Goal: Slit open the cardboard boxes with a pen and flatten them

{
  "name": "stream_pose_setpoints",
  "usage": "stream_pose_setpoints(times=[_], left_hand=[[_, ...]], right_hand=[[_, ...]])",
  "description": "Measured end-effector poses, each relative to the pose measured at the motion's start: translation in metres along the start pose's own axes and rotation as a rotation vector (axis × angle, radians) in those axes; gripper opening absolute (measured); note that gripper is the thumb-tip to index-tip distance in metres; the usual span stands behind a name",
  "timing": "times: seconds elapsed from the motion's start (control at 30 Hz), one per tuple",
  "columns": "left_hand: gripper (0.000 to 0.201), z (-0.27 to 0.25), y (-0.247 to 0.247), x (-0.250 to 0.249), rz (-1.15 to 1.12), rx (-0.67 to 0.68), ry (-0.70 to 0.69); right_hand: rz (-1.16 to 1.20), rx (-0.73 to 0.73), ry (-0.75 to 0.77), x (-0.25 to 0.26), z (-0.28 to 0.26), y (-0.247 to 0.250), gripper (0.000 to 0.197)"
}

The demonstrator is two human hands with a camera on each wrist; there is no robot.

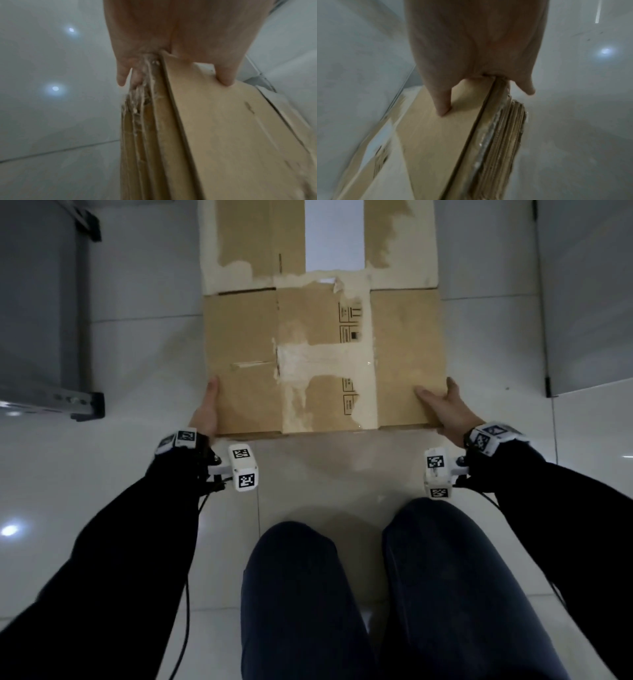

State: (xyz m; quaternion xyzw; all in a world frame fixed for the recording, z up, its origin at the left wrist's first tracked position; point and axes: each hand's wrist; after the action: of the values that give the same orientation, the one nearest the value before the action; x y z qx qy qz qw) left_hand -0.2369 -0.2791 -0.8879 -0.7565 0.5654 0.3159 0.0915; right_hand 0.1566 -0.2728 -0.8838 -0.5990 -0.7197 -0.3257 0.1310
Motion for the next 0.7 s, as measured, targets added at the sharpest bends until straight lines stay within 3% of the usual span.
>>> stream_pose_setpoints(times=[0.07,0.1,0.13,0.2,0.27,0.4,0.57,0.7], left_hand=[[0.084,-0.024,-0.005,-0.014,0.214,-0.131,-0.229],[0.084,-0.033,-0.006,-0.015,0.329,-0.184,-0.373],[0.097,-0.044,-0.008,-0.015,0.486,-0.158,-0.529],[0.129,-0.060,-0.016,-0.008,1.009,-0.029,-0.770],[0.131,-0.054,-0.026,0.003,1.436,0.003,-0.941],[0.119,-0.037,-0.043,-0.001,1.545,0.030,-0.885],[0.115,-0.041,-0.059,0.012,1.570,-0.052,-0.836],[0.105,-0.069,-0.066,0.016,1.448,0.001,-0.755]], right_hand=[[-0.261,-0.140,0.236,0.000,-0.010,0.002,0.101],[-0.413,-0.202,0.361,0.004,-0.018,0.001,0.106],[-0.602,-0.216,0.493,0.005,-0.024,-0.002,0.112],[-1.062,-0.103,0.745,0.008,-0.034,-0.019,0.125],[-1.407,0.001,0.902,0.010,-0.032,-0.035,0.126],[-1.486,0.052,0.824,0.027,-0.010,-0.045,0.108],[-1.588,0.050,0.740,0.030,-0.014,-0.058,0.107],[-1.306,0.121,0.632,0.040,-0.035,-0.054,0.101]])
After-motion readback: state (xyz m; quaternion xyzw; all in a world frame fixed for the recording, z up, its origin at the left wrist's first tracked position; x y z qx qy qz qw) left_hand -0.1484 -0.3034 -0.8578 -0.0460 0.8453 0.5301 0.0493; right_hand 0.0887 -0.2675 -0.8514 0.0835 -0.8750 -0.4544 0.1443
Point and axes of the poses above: each hand's wrist, its own z-axis towards the middle knuckle, its own y-axis out of the back of the hand, x = y × z, and after that the axes turned 6 degrees about -z, right-handed
